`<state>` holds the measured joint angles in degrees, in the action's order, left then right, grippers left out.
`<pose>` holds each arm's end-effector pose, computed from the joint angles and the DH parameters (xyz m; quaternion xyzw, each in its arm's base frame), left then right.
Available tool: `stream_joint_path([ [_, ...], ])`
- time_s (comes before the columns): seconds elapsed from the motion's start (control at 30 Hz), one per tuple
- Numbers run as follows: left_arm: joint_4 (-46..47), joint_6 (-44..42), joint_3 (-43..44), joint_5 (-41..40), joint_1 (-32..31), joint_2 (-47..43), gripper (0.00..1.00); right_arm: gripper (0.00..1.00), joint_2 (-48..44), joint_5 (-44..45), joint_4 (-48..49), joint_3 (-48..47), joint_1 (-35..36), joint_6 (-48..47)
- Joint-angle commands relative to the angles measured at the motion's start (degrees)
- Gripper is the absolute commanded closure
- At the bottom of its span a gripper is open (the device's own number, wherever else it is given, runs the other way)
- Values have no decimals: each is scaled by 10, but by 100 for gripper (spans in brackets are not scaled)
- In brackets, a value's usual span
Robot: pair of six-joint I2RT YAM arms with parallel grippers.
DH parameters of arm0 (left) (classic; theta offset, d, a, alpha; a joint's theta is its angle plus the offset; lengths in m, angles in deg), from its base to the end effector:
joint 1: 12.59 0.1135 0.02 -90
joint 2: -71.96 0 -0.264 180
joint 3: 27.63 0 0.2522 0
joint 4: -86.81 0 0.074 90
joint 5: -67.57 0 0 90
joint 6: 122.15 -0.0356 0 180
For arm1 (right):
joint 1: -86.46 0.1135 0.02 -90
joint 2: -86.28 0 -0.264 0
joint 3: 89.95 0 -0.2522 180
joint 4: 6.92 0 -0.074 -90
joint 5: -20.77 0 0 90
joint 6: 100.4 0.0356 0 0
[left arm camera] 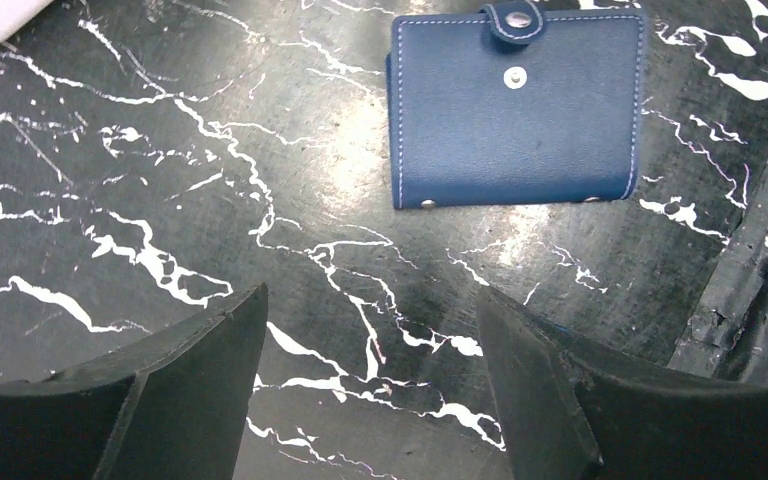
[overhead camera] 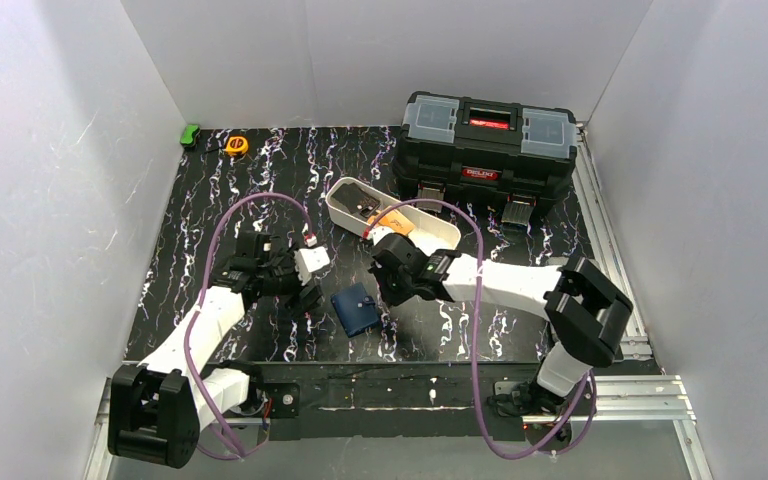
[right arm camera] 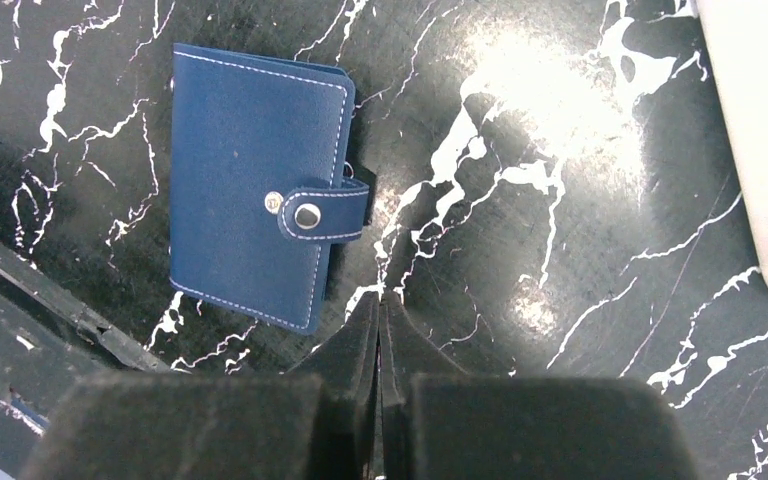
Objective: Put the credit cards into the card holder
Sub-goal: Close the card holder at the center of the board.
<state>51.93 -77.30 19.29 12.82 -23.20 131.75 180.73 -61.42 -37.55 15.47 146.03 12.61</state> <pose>0.1951 -0.0574 0.2092 0.5122 0.7348 -0.1677 0.4118 0.1800 0.2969 0.2067 -0.2727 0.8988 0.1743 0.2956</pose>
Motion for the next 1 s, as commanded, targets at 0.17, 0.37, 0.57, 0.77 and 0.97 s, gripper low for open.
stream_joint_path([
  [0.17, -16, -178, 2, 35, -23, 24, 25, 99, -57, 9, 43, 42, -3, 33],
  [0.37, 50, -106, 0, 33, -29, 49, 37, 59, -50, 0, 67, 28, -4, 15],
  [0.57, 116, -131, -53, 16, -81, 40, 46, 24, -62, 4, 74, 27, -21, 24],
  [0.77, 120, -175, -44, 1, -109, 76, 47, 2, -209, 26, 156, 132, -73, 136],
  [0.97, 134, -185, -24, -25, -121, 119, 50, 8, -235, 8, 132, 149, -75, 84],
])
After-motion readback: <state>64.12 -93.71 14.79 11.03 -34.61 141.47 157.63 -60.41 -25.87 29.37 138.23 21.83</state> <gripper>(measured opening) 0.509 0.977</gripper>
